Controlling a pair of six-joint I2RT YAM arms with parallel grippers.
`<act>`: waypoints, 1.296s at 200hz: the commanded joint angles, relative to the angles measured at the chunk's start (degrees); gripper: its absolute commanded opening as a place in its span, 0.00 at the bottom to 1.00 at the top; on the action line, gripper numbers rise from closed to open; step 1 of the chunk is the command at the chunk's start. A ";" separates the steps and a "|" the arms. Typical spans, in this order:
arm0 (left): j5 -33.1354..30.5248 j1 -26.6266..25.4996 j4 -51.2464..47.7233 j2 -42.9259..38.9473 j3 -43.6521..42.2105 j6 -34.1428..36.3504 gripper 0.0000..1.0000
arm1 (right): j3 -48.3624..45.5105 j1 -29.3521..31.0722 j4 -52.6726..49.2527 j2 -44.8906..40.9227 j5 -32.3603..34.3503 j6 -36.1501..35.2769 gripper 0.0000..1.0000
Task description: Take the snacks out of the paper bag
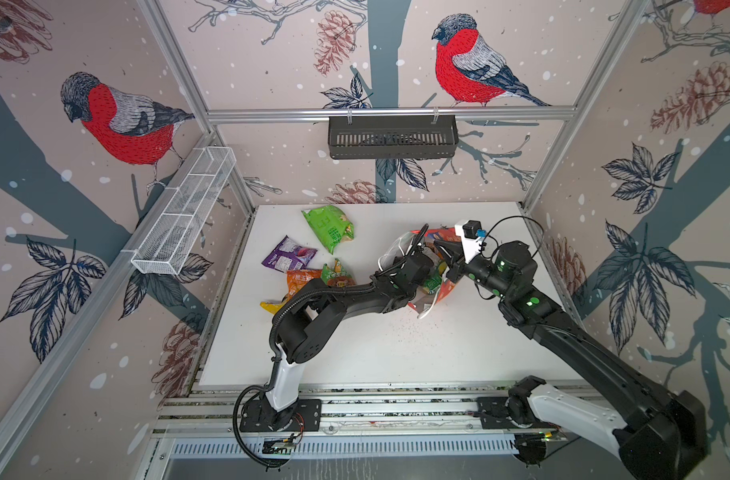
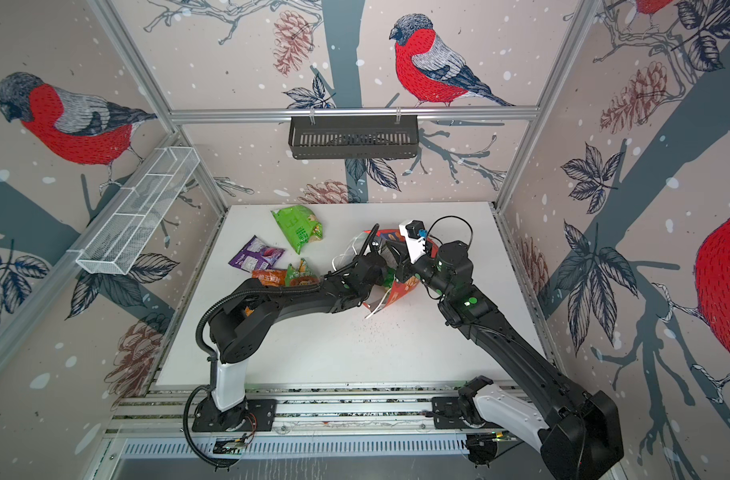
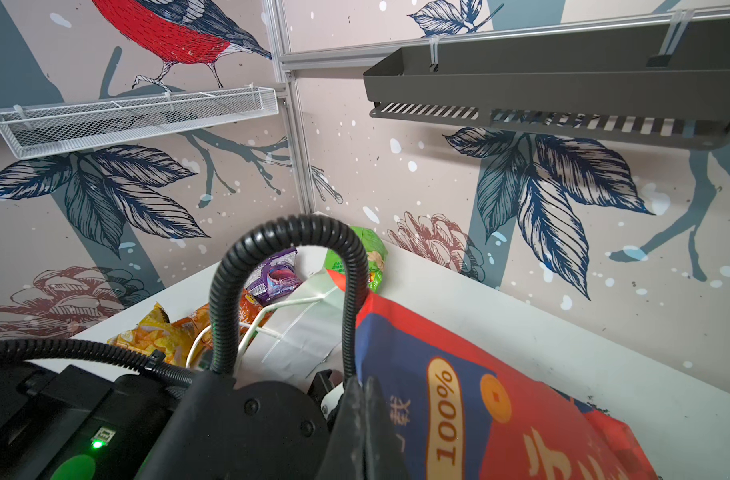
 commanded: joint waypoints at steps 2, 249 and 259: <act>-0.46 0.55 0.51 -0.51 -0.32 -1.08 0.00 | 0.07 -0.06 0.99 -0.56 -1.96 0.89 0.00; 4.33 0.46 0.63 -24.56 -10.27 -1.87 0.00 | -0.98 2.27 -0.64 0.23 6.12 -0.52 0.00; 4.38 0.46 0.39 -25.04 -10.10 -1.65 0.00 | -0.98 2.40 -0.73 0.28 6.79 -0.52 0.00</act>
